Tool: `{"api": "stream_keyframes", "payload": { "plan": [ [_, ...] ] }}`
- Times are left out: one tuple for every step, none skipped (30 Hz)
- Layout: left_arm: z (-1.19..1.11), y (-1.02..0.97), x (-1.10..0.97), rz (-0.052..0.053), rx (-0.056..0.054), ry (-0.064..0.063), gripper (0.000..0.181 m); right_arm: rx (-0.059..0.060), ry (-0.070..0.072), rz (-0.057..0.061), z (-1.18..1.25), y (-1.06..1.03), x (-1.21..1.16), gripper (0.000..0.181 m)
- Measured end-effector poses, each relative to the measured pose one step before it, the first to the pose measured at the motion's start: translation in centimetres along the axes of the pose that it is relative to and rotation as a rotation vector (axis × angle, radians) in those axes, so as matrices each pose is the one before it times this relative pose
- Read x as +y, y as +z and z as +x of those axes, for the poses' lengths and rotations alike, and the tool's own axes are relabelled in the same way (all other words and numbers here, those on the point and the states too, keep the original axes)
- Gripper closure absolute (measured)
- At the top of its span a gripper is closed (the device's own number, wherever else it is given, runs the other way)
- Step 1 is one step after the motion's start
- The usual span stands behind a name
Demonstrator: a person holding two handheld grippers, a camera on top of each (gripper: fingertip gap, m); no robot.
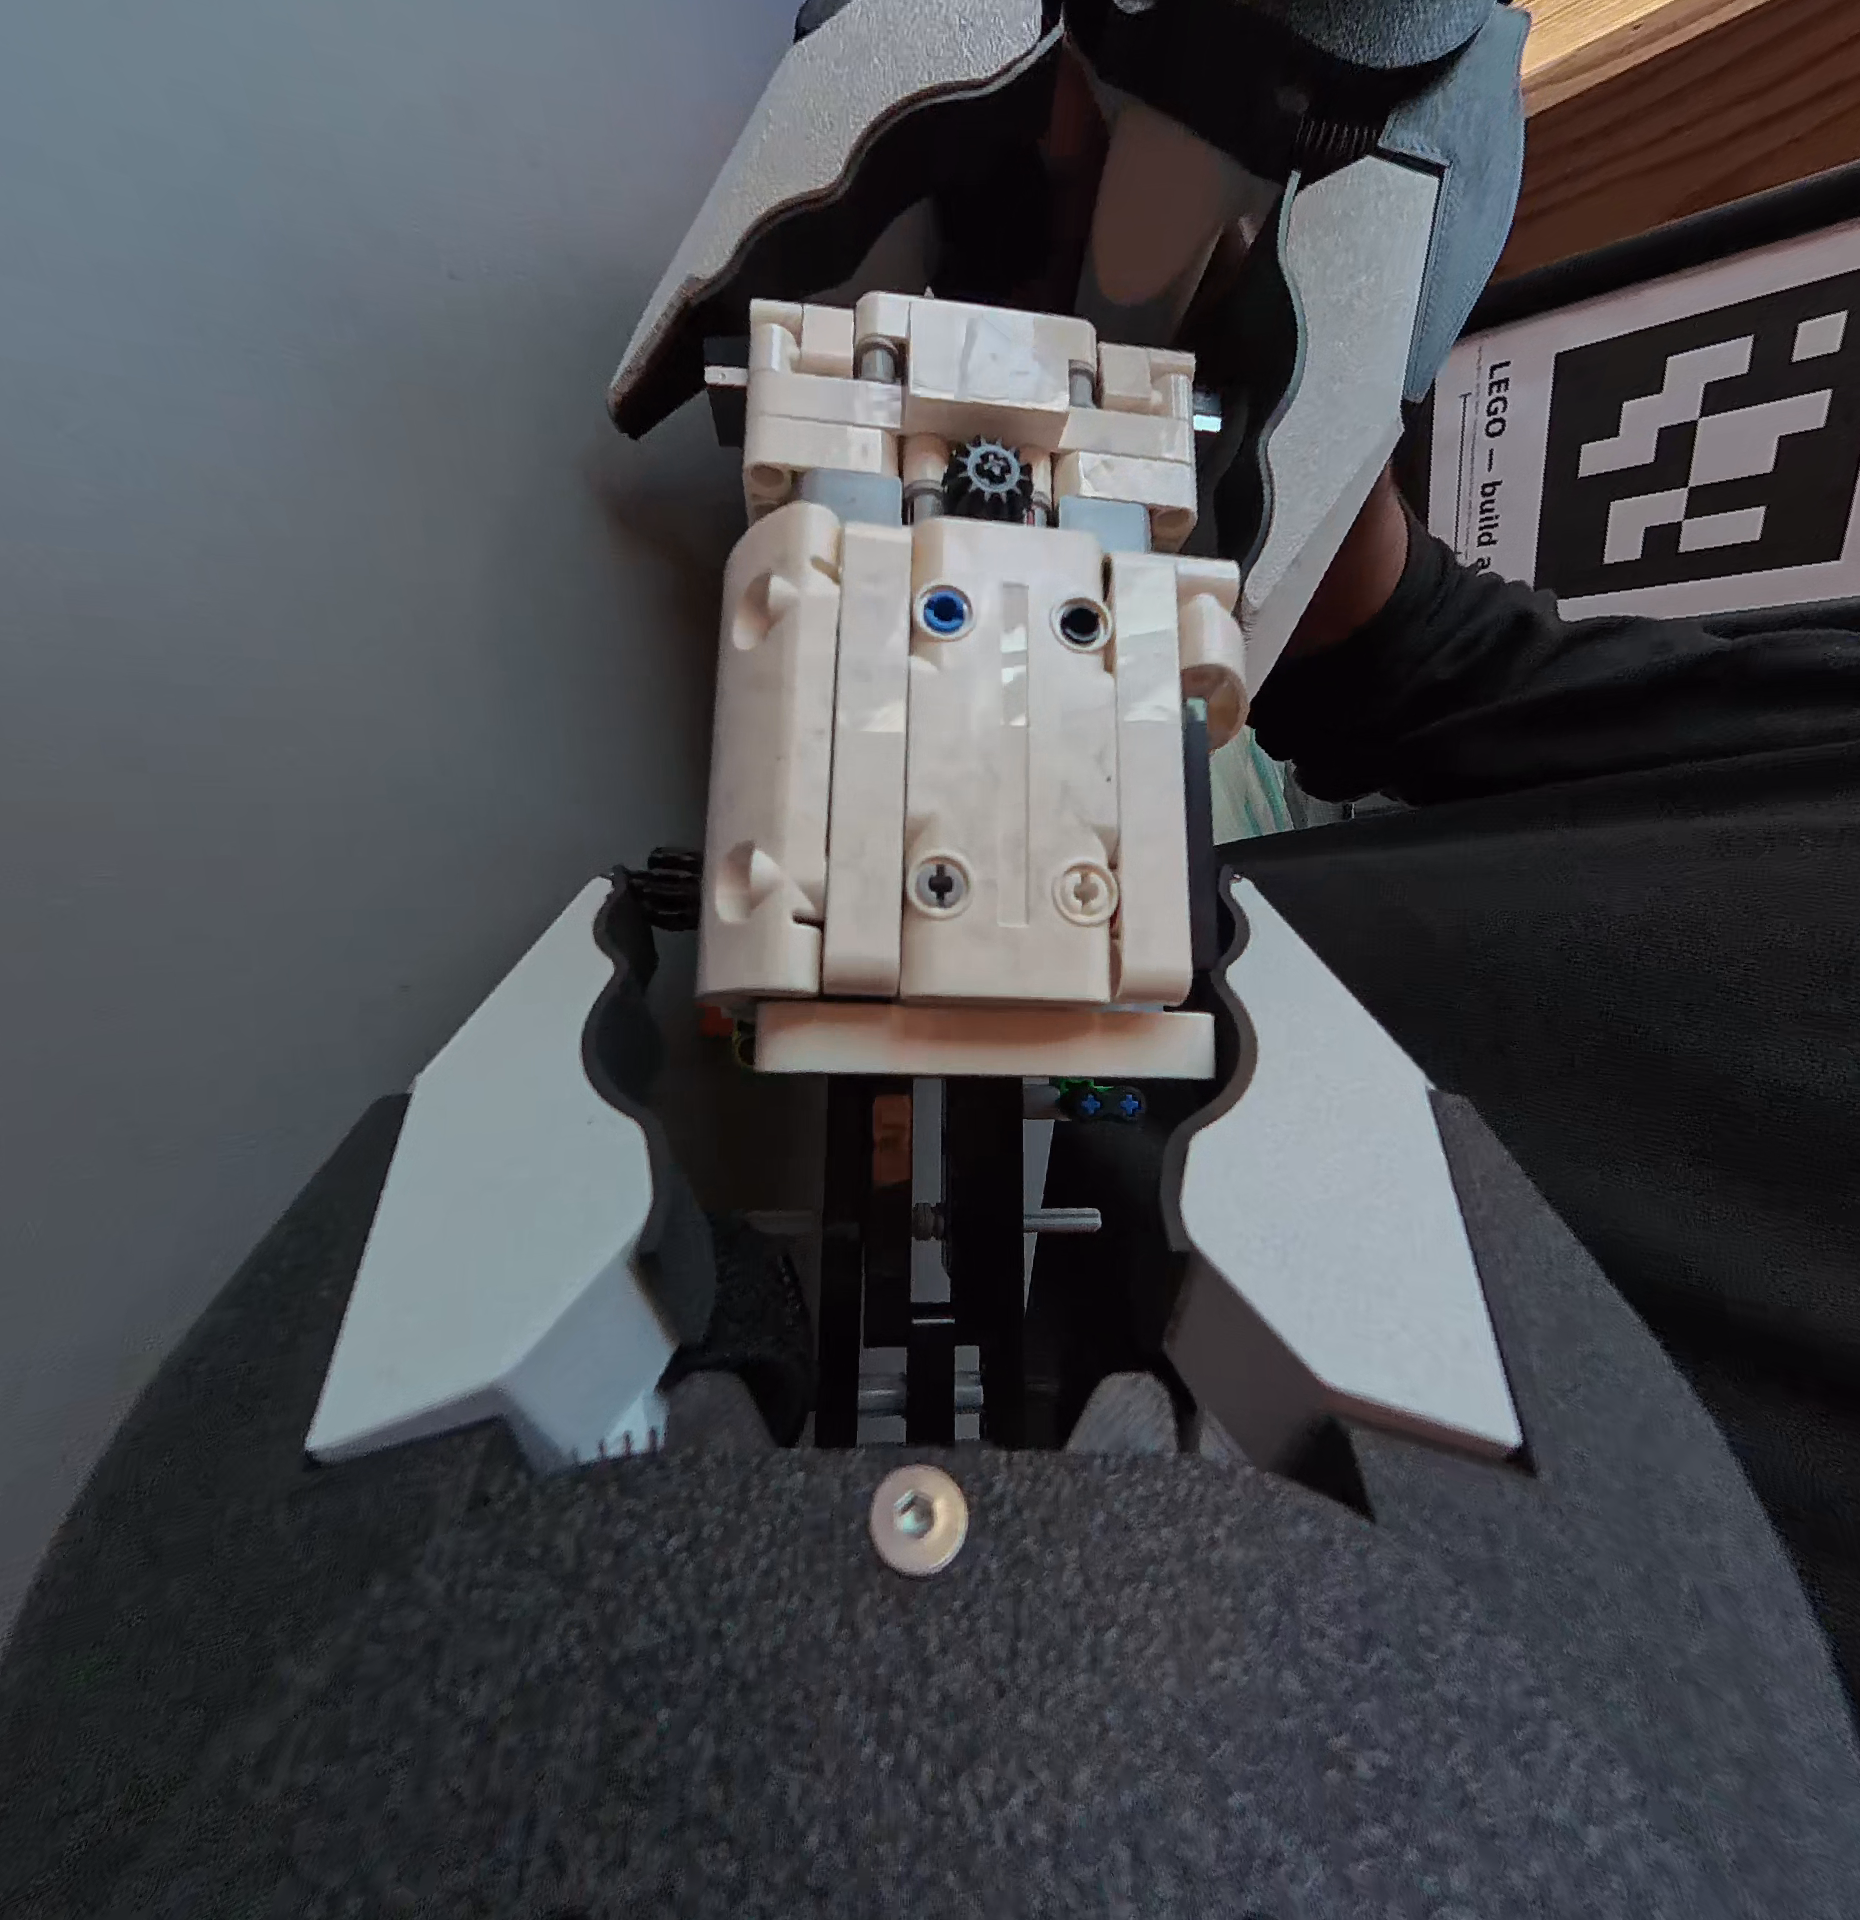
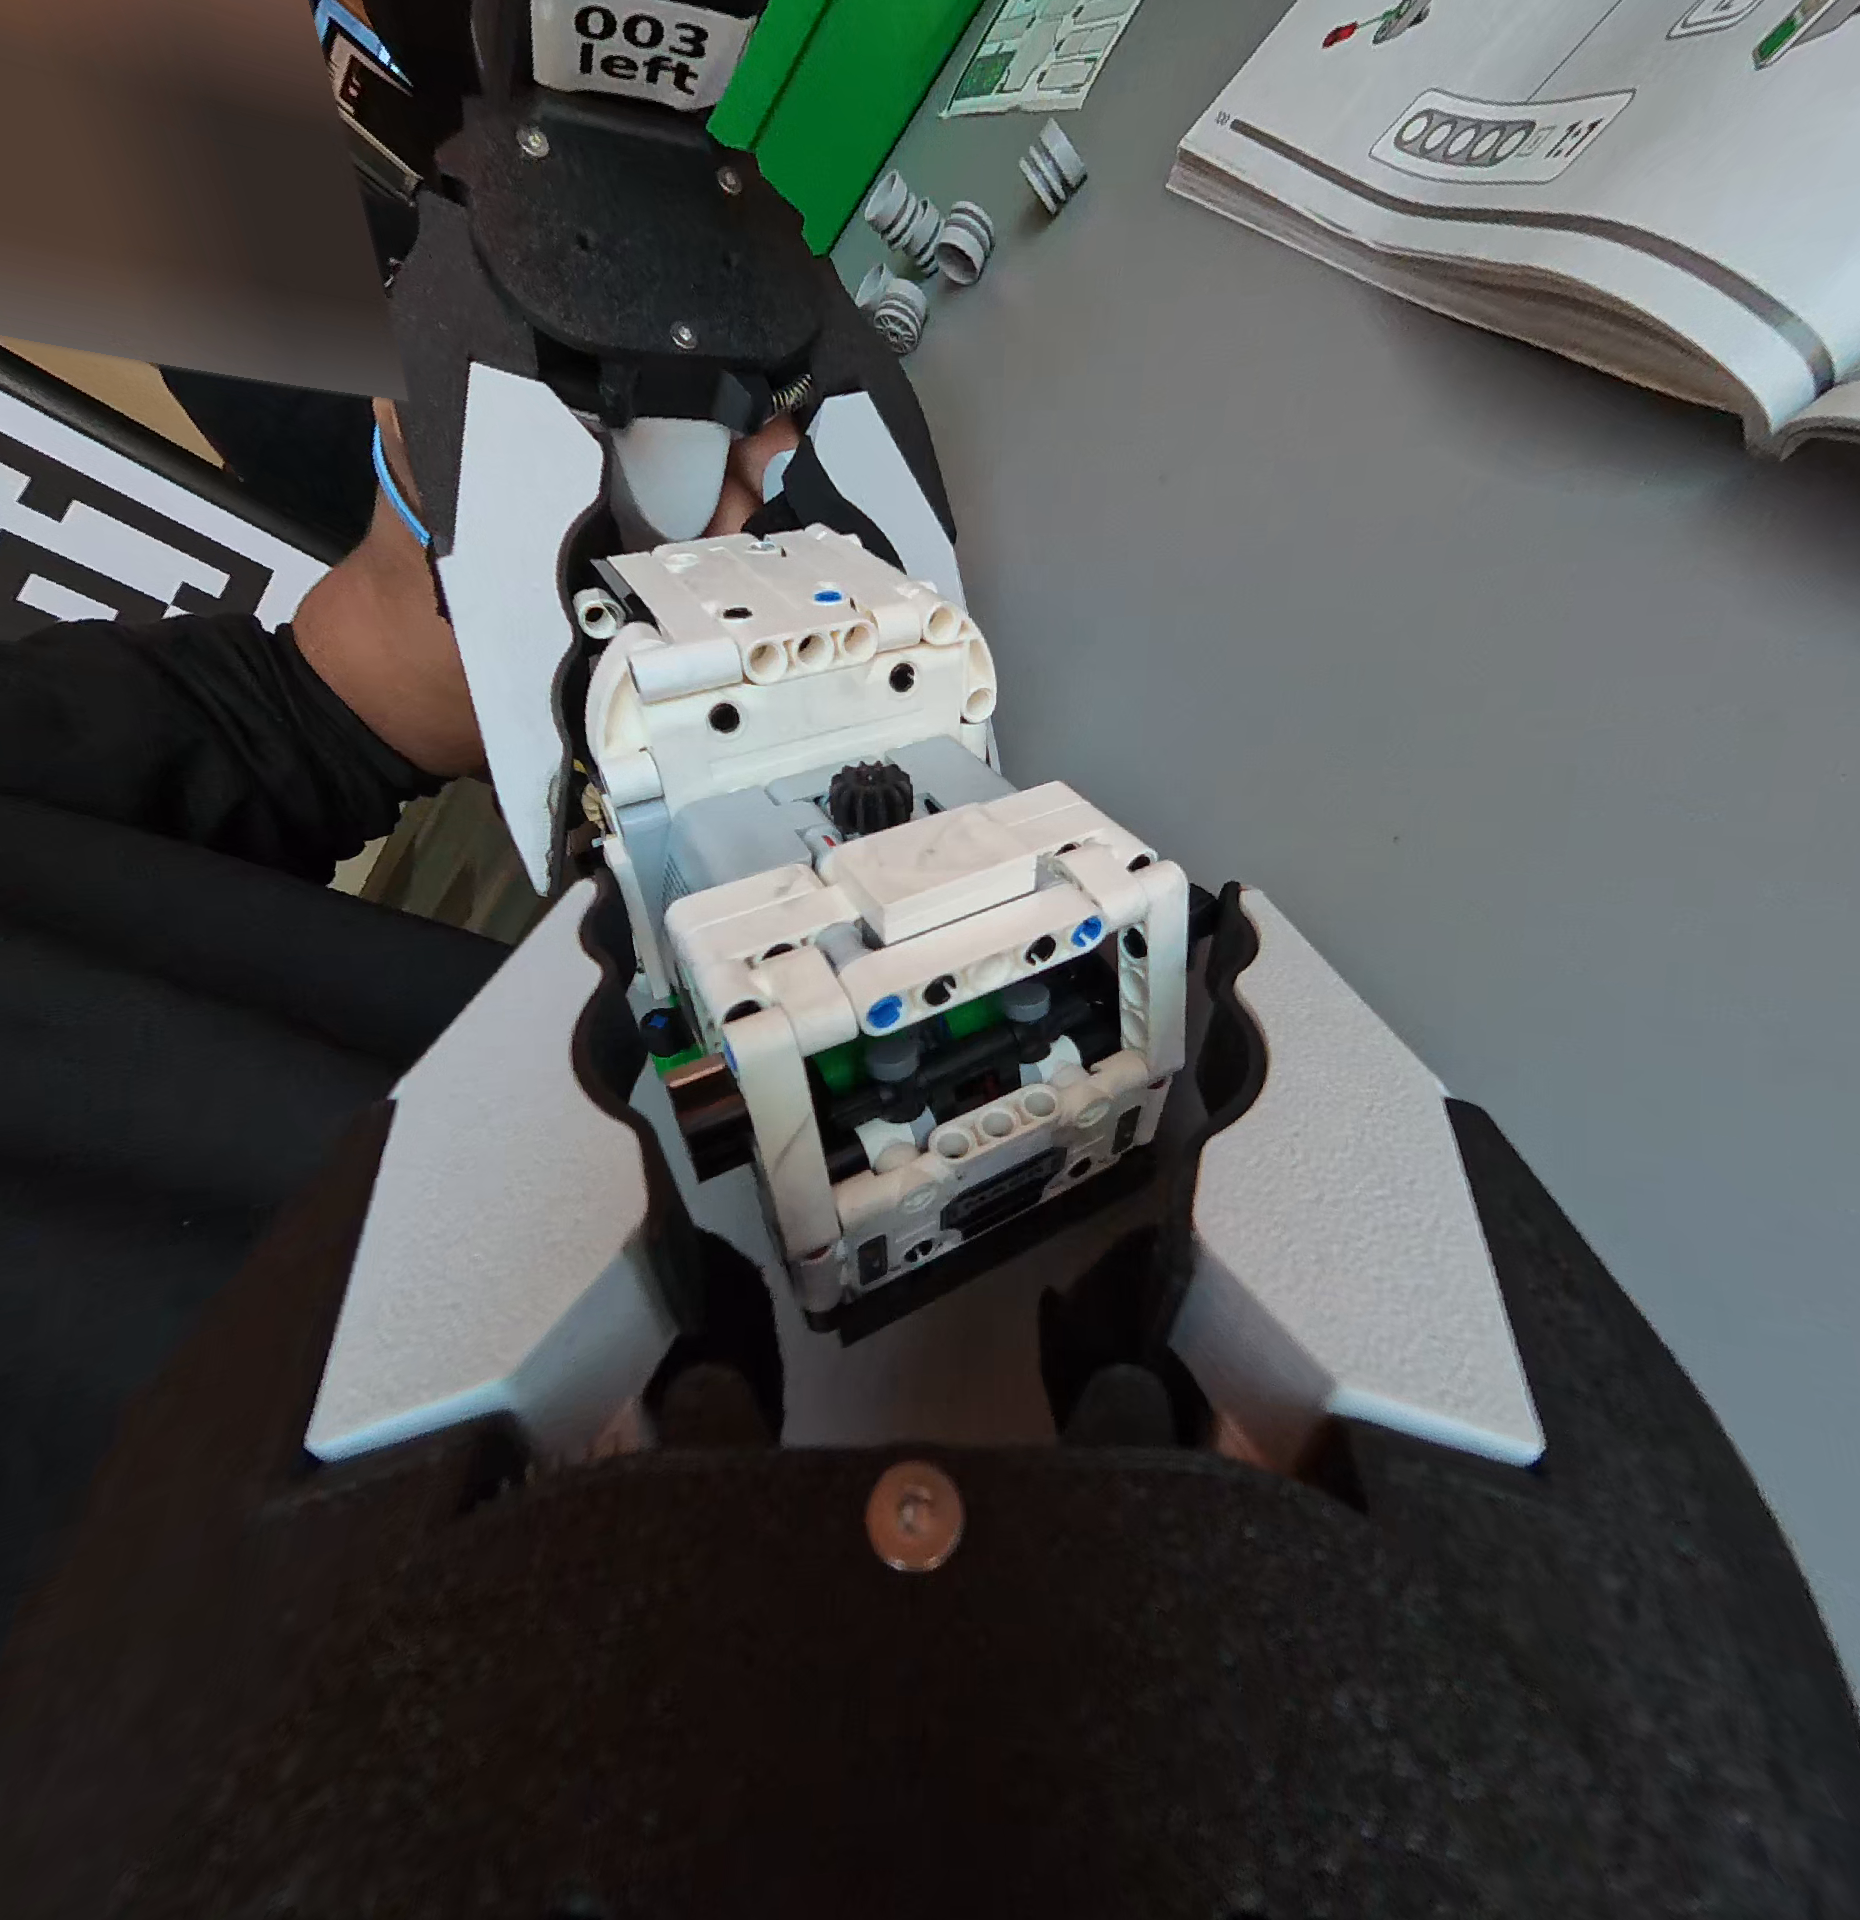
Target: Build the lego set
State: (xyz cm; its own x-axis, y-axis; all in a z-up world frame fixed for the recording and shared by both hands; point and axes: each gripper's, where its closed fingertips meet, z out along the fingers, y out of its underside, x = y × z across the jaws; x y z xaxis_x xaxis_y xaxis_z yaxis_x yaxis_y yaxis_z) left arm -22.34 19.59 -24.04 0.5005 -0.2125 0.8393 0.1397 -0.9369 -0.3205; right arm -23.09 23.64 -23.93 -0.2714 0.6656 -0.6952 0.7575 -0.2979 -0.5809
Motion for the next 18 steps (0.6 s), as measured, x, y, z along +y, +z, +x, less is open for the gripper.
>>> {"api": "stream_keyframes", "payload": {
  "plan": [
    [-0.039,0.016,0.079,-0.0089,-0.0092,0.0094,0.077,0.0029,-0.0143,-0.0065,-0.069,-0.030,0.053,0.071],
    [-0.015,0.025,0.079,-0.0104,-0.0106,0.0124,0.078,-0.0003,-0.0125,-0.0028,-0.062,-0.047,0.042,0.071],
    [0.039,0.028,0.081,-0.0090,-0.0063,0.0111,0.078,-0.0085,-0.0106,0.0007,-0.072,-0.095,0.062,0.072],
    [0.047,-0.035,0.068,-0.0062,0.0016,0.0083,0.078,-0.0237,-0.0102,0.0067,-0.247,-0.175,0.062,0.071],
    [0.079,-0.080,0.043,-0.0030,0.0105,0.0066,0.078,-0.0235,-0.0139,-0.0022,-0.221,-0.194,0.221,0.072],
    [0.039,-0.081,0.007,-0.0003,0.0080,0.0095,0.078,-0.0098,-0.0248,-0.0167,0.000,-0.129,0.475,0.075],
    [-0.001,-0.041,-0.022,-0.0005,0.0015,0.0071,0.078,-0.0020,-0.0221,0.0030,-0.039,-0.037,0.072,0.075],
    [-0.032,0.003,-0.043,-0.0045,-0.0086,0.0116,0.078,0.0114,-0.0187,0.0007,0.055,-0.035,-0.030,0.075],
    [-0.028,0.004,0.013,-0.0116,-0.0190,0.0241,0.078,0.0164,-0.0283,0.0067,-0.020,-0.081,-0.123,0.076],
    [0.051,-0.033,0.032,-0.0150,-0.0199,0.0275,0.078,0.0146,-0.0251,0.0113,-0.120,-0.121,-0.201,0.076],
    [0.116,-0.065,-0.012,-0.0146,-0.0175,0.0298,0.079,0.0154,-0.0162,0.0236,-0.153,-0.198,-0.466,0.076],
    [0.137,-0.085,-0.110,-0.0114,-0.0179,0.0388,0.079,0.0202,-0.0219,0.0338,-0.186,-0.299,-0.688,0.076],
    [0.049,-0.081,-0.202,-0.0101,-0.0237,0.0498,0.079,0.0281,-0.0350,0.0335,-0.122,-0.350,-0.738,0.076],
    [-0.103,-0.058,-0.226,-0.0164,-0.0313,0.0603,0.079,0.0334,-0.0439,0.0251,-0.046,-0.334,-0.616,0.076],
    [-0.229,-0.045,-0.200,-0.0246,-0.0323,0.0619,0.079,0.0392,-0.0467,0.0070,0.035,-0.268,-0.293,0.076],
    [-0.307,-0.039,-0.175,-0.0273,-0.0270,0.0570,0.079,0.0418,-0.0447,-0.0107,0.097,-0.230,0.058,0.076],
    [-0.344,-0.015,-0.204,-0.0228,-0.0223,0.0557,0.079,0.0418,-0.0392,-0.0113,0.149,-0.229,0.209,0.076],
    [-0.343,0.034,-0.178,-0.0188,-0.0160,0.0498,0.080,0.0410,-0.0317,0.0004,0.167,-0.214,0.181,0.076]
  ]
}}
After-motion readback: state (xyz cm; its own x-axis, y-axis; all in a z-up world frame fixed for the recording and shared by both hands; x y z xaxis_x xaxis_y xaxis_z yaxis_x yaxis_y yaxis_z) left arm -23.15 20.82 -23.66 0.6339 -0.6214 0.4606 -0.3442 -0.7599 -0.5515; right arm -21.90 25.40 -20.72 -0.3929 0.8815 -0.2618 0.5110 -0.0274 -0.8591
